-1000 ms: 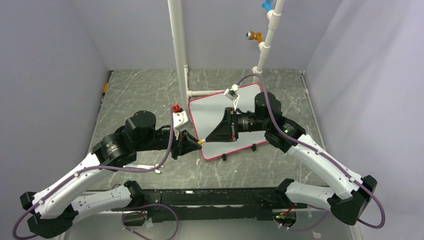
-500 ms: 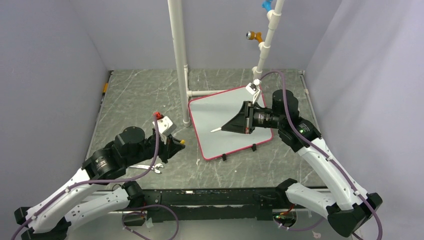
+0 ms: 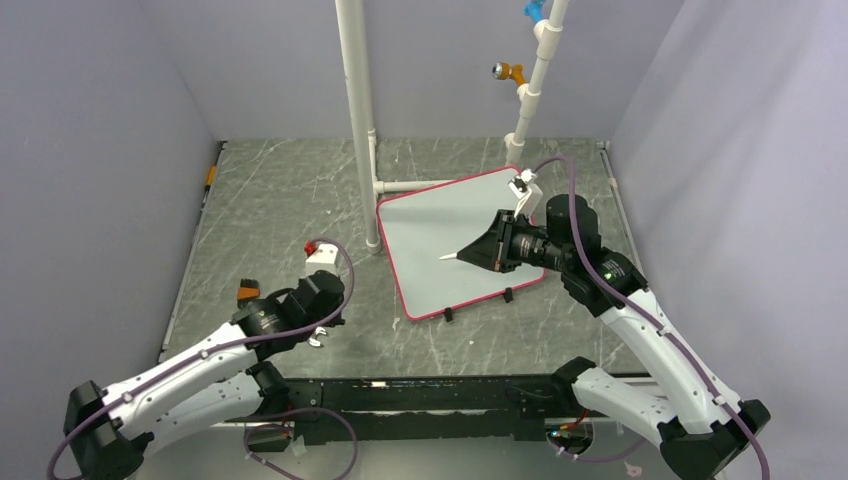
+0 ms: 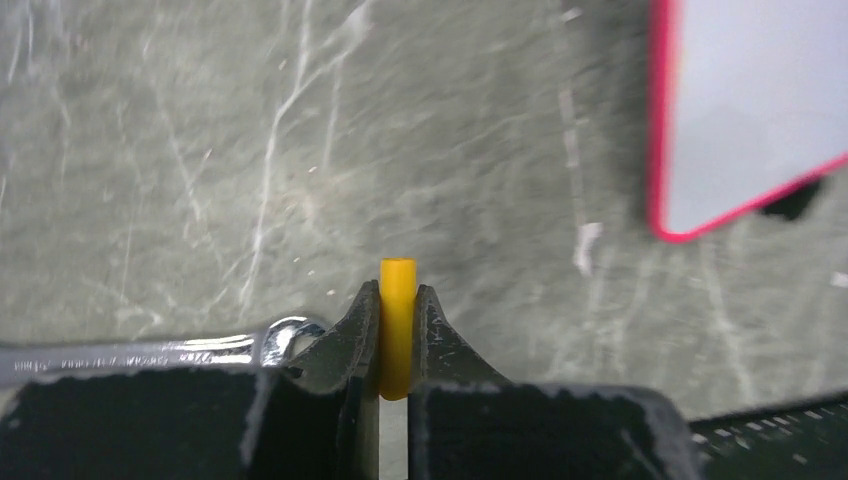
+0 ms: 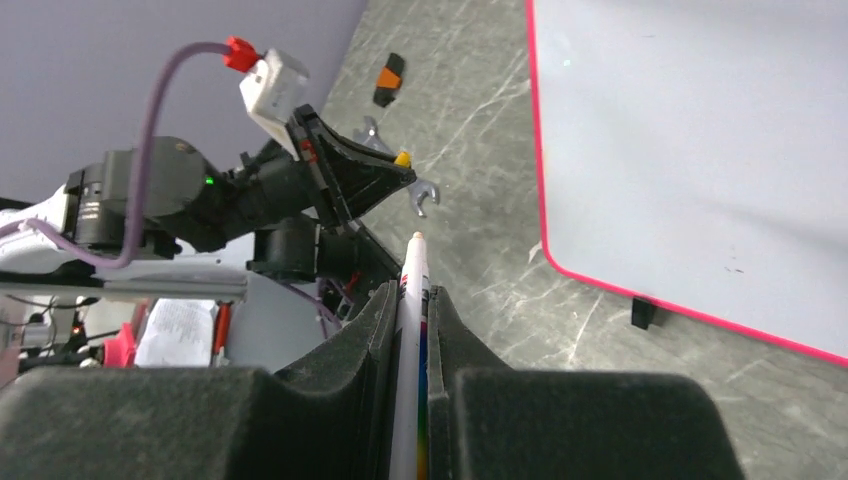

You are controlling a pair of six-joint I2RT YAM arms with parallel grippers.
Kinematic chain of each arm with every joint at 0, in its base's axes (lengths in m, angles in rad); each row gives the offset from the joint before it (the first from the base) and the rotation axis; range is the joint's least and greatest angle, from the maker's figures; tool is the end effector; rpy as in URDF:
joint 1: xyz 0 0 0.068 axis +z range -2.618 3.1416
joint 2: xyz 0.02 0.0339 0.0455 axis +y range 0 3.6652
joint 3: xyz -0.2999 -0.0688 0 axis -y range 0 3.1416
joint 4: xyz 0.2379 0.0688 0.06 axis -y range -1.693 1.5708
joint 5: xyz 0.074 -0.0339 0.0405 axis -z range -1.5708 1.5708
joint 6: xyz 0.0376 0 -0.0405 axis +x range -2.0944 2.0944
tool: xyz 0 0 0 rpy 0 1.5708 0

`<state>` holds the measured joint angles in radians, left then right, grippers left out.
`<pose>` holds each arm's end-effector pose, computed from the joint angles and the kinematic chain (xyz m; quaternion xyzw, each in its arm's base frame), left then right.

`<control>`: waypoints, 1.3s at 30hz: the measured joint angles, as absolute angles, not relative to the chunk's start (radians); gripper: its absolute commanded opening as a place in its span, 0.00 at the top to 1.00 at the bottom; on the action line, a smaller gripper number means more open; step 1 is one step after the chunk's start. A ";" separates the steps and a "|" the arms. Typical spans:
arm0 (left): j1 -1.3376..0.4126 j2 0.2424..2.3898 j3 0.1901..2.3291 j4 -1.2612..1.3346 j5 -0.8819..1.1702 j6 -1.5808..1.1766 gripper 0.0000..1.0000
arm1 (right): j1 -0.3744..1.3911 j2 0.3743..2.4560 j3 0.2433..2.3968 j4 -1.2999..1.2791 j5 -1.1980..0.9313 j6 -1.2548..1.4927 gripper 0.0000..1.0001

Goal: Write a sentence on the whiteboard
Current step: Place the pen cap at the center of the board, then adjust the whiteboard at the center of the board.

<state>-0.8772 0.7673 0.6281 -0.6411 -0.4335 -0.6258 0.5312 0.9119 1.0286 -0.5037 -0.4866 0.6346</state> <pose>0.0920 -0.0859 0.2720 0.0308 0.9046 -0.1117 0.4103 0.1333 0.0987 0.3974 -0.0926 0.8113 0.4650 0.3420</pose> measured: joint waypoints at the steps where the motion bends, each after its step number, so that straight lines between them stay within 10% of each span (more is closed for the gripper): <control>1: -0.864 0.783 0.597 -0.632 -0.442 -0.651 0.88 | 0.531 0.910 1.026 -0.508 -0.473 0.630 1.00; 17: -0.732 0.914 0.413 -0.470 -0.372 -0.798 0.26 | 0.532 0.847 1.018 -0.568 -0.325 0.645 1.00; 39: -0.789 1.011 0.988 -0.598 -0.279 -0.448 0.24 | 0.531 1.058 1.769 -0.864 -0.167 1.049 1.00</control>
